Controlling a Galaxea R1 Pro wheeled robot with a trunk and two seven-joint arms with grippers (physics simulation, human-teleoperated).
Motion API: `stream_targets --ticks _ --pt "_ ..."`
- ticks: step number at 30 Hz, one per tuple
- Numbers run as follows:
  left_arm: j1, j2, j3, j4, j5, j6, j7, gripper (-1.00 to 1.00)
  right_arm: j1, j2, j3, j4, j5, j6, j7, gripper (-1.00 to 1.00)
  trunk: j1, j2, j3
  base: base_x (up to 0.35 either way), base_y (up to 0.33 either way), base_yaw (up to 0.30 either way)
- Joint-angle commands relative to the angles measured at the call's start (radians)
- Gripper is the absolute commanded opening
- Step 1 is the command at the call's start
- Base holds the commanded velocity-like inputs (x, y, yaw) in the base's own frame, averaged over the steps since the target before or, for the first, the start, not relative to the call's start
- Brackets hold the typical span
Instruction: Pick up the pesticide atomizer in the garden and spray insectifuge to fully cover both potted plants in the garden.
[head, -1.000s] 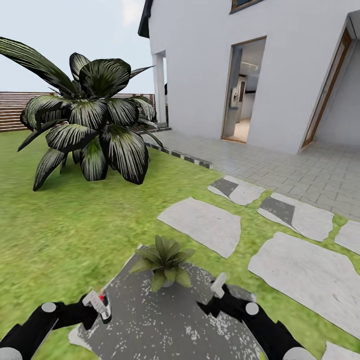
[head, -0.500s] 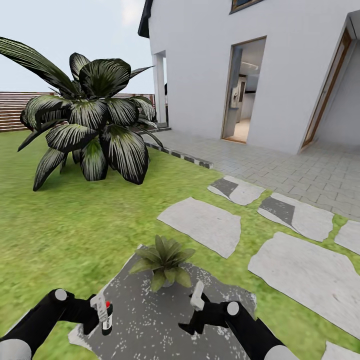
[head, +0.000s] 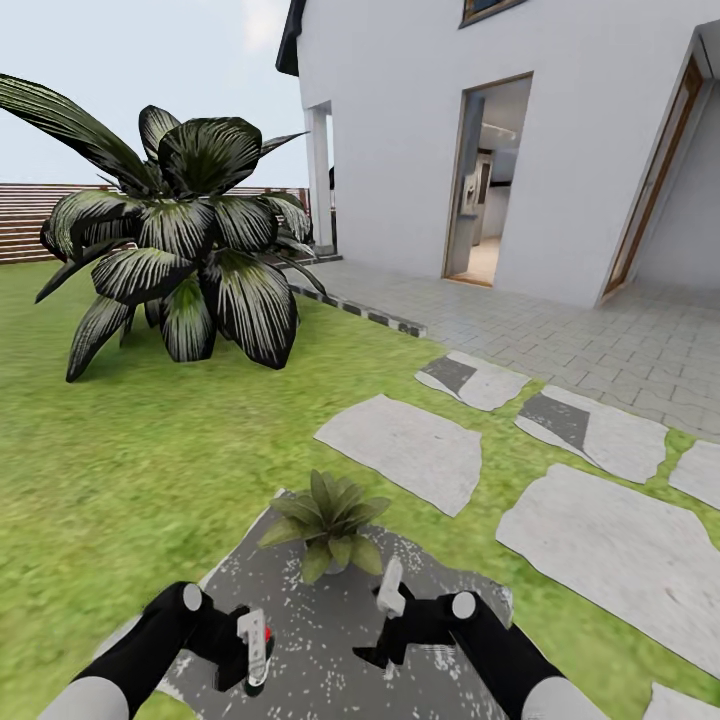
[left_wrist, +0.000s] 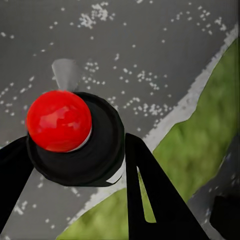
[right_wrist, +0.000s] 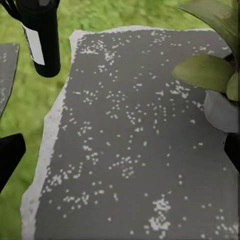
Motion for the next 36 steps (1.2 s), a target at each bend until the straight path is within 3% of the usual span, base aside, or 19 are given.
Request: stream_targets --ticks 1,2,7,13,18,19,27,36 --pt "0.0 -0.009 -0.003 -0.002 -0.019 0.004 -0.003 -1.0 -0.003 0.0 0.0 0.0 0.011 -0.01 0.002 1.0 0.0 0.0 -0.001 0.0 0.0 0.0" --pt "0.0 -0.018 -0.003 -0.002 -0.032 0.003 -0.003 -1.0 -0.005 0.0 0.0 0.0 0.011 -0.01 0.003 -1.0 0.0 0.0 -0.001 0.0 0.0 0.0" --pt "0.0 -0.046 -0.004 -0.003 -0.054 0.003 -0.003 -1.0 -0.012 0.0 0.005 -0.001 0.011 -0.008 0.007 -1.0 0.0 0.0 -0.001 0.0 0.0 0.0" --pt "0.0 -0.068 -0.005 -0.003 -0.071 0.003 -0.002 -1.0 -0.03 0.0 0.065 -0.003 0.012 0.059 0.086 -1.0 0.0 0.0 -0.001 0.0 0.0 0.0" --pt "0.0 -0.103 -0.004 -0.003 -0.115 0.005 -0.001 -1.0 -0.042 0.0 0.072 -0.004 0.01 0.074 0.098 -1.0 0.0 0.0 -0.001 0.0 0.0 0.0" --pt "0.0 -0.123 -0.004 -0.003 -0.123 0.005 0.001 -1.0 -0.043 0.0 0.073 -0.004 0.01 0.075 0.099 -1.0 0.0 0.0 -0.001 0.0 0.0 0.0" --pt "-0.001 -0.165 -0.001 -0.001 -0.124 0.035 0.05 -1.0 -0.05 0.002 0.073 -0.005 0.008 0.075 0.1 -1.0 0.0 0.0 -0.001 0.0 0.0 0.0" --pt "0.0 -0.175 0.003 0.011 -0.114 0.035 0.08 -1.0 -0.053 0.002 0.073 -0.004 0.006 0.075 0.1 -1.0 0.0 0.0 -0.001 0.0 0.0 0.0"
